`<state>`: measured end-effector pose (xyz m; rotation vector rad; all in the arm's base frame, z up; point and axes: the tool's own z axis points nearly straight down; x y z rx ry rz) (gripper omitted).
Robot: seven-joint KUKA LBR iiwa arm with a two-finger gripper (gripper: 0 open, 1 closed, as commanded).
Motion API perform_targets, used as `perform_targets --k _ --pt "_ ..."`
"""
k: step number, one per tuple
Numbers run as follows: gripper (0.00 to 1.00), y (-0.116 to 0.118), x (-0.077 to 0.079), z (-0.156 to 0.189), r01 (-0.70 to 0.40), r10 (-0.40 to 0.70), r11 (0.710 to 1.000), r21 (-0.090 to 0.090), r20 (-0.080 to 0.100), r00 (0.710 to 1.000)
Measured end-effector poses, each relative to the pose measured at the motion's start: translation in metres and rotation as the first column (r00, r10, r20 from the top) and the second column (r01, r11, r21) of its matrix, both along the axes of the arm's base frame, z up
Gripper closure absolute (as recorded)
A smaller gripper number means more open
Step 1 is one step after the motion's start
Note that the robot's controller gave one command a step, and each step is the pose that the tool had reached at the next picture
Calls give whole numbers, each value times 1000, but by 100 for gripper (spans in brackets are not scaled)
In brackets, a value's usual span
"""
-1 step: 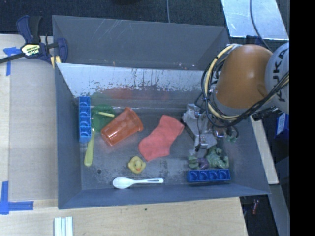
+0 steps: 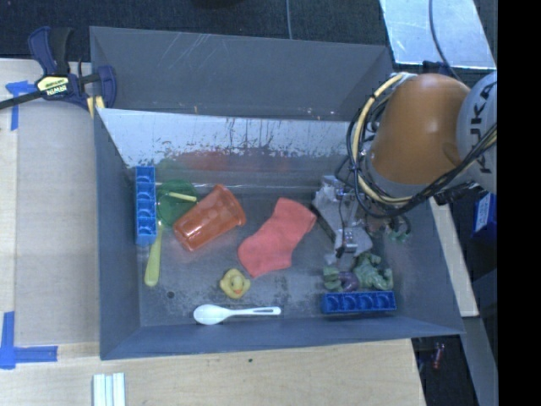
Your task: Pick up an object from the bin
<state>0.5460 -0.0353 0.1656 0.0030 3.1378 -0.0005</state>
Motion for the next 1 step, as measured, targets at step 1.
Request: perform_targets --k 1 --pt "0 14 31 -40 -95 95 996 -2 8 995"
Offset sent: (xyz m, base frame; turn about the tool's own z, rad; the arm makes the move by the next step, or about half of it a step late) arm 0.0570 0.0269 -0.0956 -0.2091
